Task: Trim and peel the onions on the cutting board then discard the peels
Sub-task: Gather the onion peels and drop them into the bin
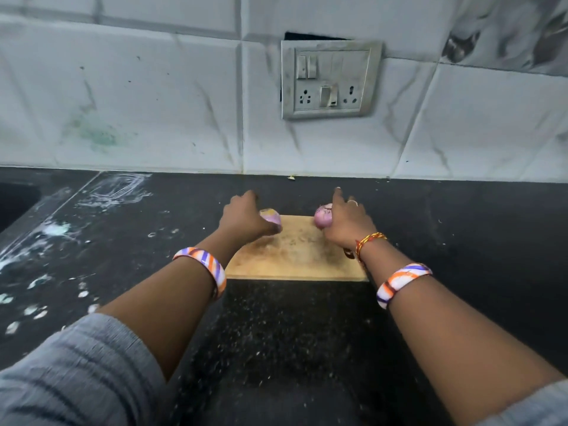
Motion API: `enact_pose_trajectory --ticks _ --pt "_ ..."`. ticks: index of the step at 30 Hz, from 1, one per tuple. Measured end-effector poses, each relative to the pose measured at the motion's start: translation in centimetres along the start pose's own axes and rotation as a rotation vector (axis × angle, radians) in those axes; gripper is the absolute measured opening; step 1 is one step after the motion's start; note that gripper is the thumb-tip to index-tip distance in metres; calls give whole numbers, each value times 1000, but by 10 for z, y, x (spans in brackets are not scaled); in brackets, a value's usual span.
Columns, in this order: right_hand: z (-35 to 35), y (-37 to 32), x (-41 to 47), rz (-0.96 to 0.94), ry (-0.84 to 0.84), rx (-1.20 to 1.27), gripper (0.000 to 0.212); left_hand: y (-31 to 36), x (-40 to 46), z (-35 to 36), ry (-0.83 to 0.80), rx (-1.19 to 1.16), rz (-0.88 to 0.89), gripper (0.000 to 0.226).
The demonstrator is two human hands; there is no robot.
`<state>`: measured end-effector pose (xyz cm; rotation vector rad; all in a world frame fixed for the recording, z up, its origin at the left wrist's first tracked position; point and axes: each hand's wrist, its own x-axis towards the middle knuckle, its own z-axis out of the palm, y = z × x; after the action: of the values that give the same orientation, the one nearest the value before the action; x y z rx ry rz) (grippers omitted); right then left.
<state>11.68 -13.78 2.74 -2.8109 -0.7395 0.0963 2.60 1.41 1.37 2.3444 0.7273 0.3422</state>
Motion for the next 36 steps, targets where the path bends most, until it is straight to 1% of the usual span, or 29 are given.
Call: enact_pose_trajectory --ticks 2,4,7,9,11,13,15,16,18,22,26,30,31,32,33,35,36 --pt "9 4 19 13 -22 -4 82 -8 8 10 -33 11 -32 87" --pt "16 3 31 2 -3 -33 71 -15 13 19 -19 -6 -39 88" --pt "18 -3 36 -2 71 -91 45 -19 17 24 29 26 -3 68" --pt "18 -7 35 -18 98 -58 38 -17 17 22 52 70 40 58" --pt "18 -16 31 -54 60 72 43 -19 19 16 83 72 55 53" --pt "20 -27 23 -113 -38 235 62 -27 23 9 115 31 33 52" --pt "23 -42 10 -187 -137 337 80 -40 27 0 114 -54 3 59" --pt "26 -50 4 -220 -163 356 85 -47 28 -4 109 -113 -14 65" --pt "31 -64 -5 -254 -182 390 89 -57 29 -9 98 -201 -30 70" --pt "44 -84 -19 -254 -164 449 89 -66 24 -13 46 -275 29 61" --pt "51 -89 -27 -181 -66 481 91 -61 18 -6 -61 -340 126 53" --pt "48 -77 -36 -145 -130 526 102 -58 19 -5 -192 -435 110 40" --pt "45 -71 -39 -108 -114 530 101 -57 19 -7 -220 -445 114 40" --pt "39 -64 -41 -49 -48 496 94 -57 18 -8 -241 -440 122 43" --pt "33 -55 -42 31 66 396 81 -57 17 -9 -249 -438 131 46" --pt "24 -31 -47 233 294 68 52 -56 15 -12 -236 -451 145 51" --pt "22 -17 -50 323 330 -57 43 -56 14 -12 -214 -464 149 53"
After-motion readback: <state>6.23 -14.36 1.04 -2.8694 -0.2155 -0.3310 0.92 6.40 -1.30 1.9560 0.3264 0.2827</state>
